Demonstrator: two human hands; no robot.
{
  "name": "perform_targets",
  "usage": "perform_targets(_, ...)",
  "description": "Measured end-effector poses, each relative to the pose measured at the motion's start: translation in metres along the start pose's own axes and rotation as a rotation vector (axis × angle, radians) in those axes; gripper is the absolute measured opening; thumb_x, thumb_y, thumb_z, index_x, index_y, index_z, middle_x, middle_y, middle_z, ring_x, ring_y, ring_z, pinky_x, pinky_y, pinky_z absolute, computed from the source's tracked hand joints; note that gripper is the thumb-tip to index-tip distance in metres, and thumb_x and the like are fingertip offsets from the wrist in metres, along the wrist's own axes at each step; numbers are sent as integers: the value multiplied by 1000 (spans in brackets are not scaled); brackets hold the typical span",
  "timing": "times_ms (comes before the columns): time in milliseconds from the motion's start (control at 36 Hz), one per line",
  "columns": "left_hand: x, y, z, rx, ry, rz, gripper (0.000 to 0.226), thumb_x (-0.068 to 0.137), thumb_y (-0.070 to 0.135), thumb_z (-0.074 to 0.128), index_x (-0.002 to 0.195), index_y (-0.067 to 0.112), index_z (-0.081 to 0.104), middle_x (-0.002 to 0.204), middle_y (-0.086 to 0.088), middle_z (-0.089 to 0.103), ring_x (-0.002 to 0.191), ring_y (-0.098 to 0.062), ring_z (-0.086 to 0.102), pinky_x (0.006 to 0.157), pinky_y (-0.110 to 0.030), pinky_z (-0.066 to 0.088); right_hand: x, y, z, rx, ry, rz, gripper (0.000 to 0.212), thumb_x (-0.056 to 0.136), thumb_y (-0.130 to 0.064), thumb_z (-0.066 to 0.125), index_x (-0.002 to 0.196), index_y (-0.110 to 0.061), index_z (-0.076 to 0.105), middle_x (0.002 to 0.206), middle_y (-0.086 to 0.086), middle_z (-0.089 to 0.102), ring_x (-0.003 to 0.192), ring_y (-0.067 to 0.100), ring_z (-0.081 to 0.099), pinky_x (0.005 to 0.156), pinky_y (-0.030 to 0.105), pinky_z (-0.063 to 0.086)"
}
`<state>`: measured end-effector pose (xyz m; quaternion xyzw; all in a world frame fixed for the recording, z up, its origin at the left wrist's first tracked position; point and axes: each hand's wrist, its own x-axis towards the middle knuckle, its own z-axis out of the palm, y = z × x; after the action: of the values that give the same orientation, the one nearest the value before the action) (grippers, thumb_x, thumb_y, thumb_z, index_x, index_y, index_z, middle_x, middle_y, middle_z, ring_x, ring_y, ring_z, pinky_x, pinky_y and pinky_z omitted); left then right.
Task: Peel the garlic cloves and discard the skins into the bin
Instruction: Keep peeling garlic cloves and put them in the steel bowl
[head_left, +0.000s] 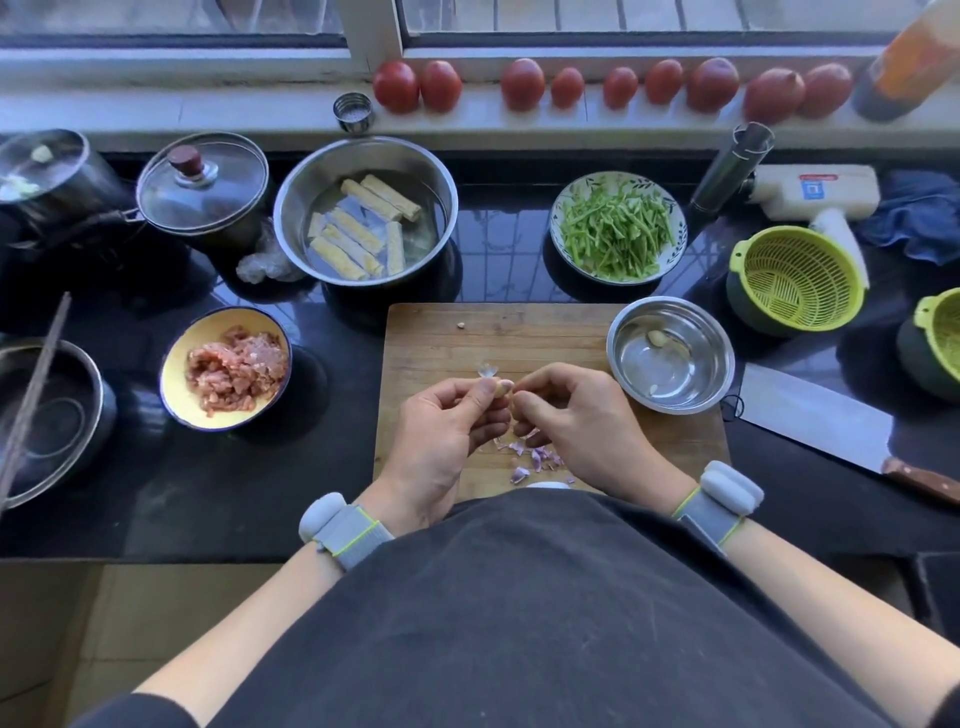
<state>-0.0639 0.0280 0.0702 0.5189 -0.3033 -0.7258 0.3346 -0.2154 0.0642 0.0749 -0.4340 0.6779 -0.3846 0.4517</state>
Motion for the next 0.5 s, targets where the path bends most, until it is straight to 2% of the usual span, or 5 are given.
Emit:
perform_targets(167, -1, -1, 2, 69, 16, 55, 13, 93, 10, 68, 90, -1, 72, 79, -15, 70, 72, -21, 66, 69, -27, 58, 1, 5, -3, -247, 90, -255, 11, 88, -15, 74, 98, -18, 76, 77, -9, 72, 68, 8, 68, 69, 28, 58)
perform_targets(250, -1, -1, 1, 144, 14, 97, 15, 91, 13, 71, 87, -1, 72, 76, -14, 69, 69, -21, 63, 68, -29, 56, 0, 3, -1, -274, 78, -349, 9, 88, -16, 76, 98, -17, 78, 81, -8, 74, 71, 7, 68, 68, 26, 57)
perform_targets(361, -2, -1, -3, 266, 9, 163, 14, 90, 16, 73, 87, 3, 74, 82, -20, 72, 69, -21, 64, 67, -30, 57, 1, 5, -3, -163, 27, -210, 14, 88, -19, 77, 102, -19, 79, 85, -6, 77, 76, 12, 72, 74, 32, 61)
perform_targets(417, -2, 0, -4, 323, 9, 198, 12, 90, 15, 73, 89, 4, 76, 84, -20, 73, 69, -19, 65, 67, -28, 57, 1, 6, -5, -81, -4, -133, 10, 88, -16, 77, 98, -19, 80, 82, -4, 77, 75, 16, 73, 75, 37, 62)
perform_targets(500, -2, 1, -6, 366, 10, 234, 9, 89, 15, 75, 89, 6, 77, 82, -19, 73, 69, -18, 65, 67, -26, 57, -1, 3, -5, -29, 19, -99, 9, 86, -6, 76, 87, -15, 79, 76, -4, 76, 70, 15, 73, 70, 32, 61)
